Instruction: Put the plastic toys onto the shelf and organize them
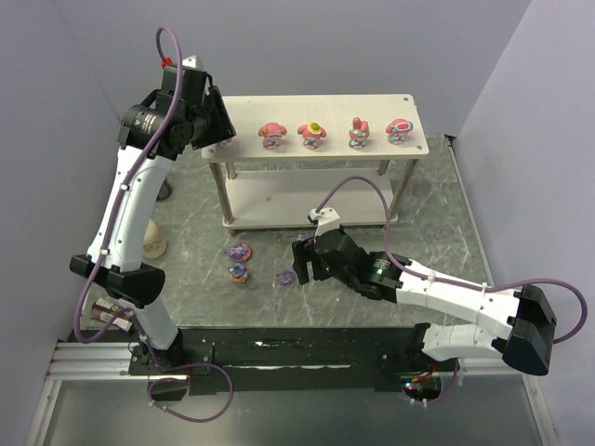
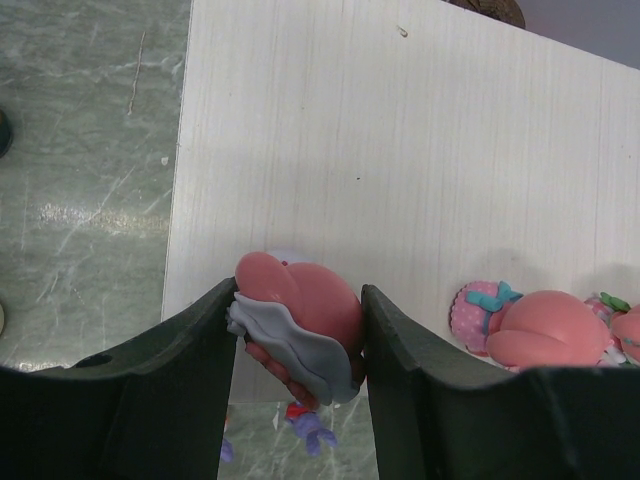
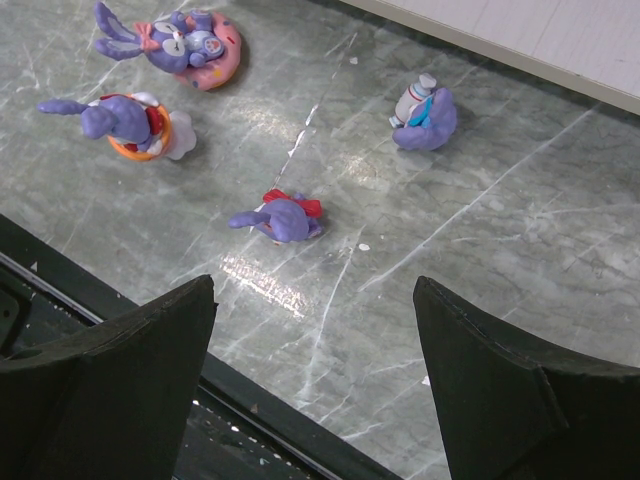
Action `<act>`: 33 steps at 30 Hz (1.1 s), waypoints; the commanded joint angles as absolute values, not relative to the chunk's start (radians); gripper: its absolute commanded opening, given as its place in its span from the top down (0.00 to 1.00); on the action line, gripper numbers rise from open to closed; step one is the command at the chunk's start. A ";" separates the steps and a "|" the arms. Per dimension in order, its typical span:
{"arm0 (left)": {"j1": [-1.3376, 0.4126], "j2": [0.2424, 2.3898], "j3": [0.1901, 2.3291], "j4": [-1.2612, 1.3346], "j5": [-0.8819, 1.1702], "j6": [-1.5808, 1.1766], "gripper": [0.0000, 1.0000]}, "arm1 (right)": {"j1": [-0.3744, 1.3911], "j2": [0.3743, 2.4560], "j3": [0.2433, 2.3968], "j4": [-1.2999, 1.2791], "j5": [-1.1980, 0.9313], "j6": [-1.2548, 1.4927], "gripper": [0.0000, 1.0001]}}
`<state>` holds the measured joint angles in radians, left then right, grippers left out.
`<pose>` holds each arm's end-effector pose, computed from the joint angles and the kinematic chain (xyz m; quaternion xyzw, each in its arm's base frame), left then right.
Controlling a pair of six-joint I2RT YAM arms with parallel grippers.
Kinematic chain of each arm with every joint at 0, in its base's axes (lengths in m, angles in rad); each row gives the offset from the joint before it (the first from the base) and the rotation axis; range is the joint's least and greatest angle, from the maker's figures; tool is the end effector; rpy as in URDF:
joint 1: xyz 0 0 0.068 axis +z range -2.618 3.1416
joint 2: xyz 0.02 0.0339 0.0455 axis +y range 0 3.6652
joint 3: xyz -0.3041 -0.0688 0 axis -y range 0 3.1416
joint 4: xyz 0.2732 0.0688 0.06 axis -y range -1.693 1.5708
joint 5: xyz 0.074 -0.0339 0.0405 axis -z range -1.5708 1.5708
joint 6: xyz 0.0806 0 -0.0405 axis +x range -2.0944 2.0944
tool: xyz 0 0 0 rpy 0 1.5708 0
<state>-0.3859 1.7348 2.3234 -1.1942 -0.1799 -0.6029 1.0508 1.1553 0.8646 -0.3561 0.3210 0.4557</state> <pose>0.3664 -0.1333 0.5278 -0.1370 0.8725 -0.1493 0.4446 0.1693 0.2445 0.2802 -0.1910 0.8657 0.1966 0.4188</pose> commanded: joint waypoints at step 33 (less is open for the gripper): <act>-0.376 1.669 2.346 -1.143 -0.170 -0.569 0.29 | 1.045 1.126 0.881 -0.345 0.345 0.459 0.12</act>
<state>-0.3801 1.7451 2.3592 -1.1843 -0.1555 -0.5869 1.0492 1.1461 0.8635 -0.3557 0.3214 0.4557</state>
